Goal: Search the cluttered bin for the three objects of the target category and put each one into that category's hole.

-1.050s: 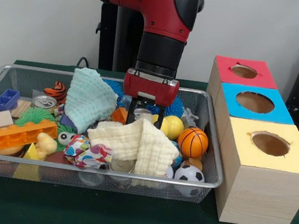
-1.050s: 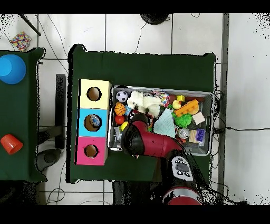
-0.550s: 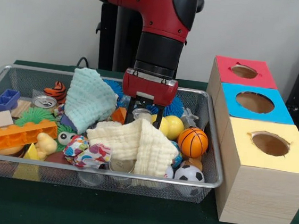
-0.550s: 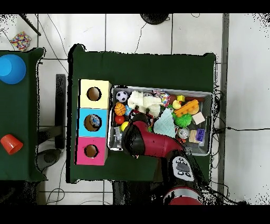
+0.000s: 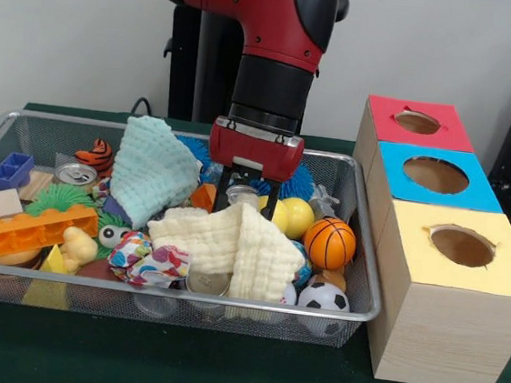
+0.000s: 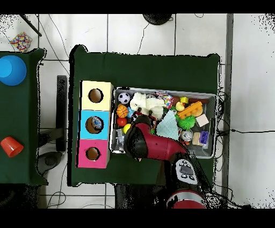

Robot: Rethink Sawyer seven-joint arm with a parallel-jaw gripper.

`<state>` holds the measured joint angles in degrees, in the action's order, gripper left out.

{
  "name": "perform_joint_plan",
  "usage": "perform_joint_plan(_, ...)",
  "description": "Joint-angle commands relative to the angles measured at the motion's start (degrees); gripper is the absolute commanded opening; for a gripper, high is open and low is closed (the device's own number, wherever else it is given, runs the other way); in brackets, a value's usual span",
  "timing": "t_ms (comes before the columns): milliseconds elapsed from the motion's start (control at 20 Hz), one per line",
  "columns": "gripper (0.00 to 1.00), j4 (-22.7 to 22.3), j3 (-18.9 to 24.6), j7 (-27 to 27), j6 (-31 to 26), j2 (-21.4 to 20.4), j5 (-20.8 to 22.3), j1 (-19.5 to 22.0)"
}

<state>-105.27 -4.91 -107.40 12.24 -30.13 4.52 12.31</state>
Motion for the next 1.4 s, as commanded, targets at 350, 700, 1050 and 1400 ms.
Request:
perform_joint_plan(350,1.0,-1.3,3.4,-11.5,0.2,2.4,-1.7,3.0)
perform_joint_plan(700,1.0,-1.6,4.5,-11.4,0.5,2.6,-0.9,3.8)
perform_joint_plan(1050,1.0,-4.1,9.0,-8.6,-7.5,-0.4,0.3,6.1)
perform_joint_plan(1400,1.0,-9.5,9.6,-8.5,-8.3,-2.7,1.0,6.1)
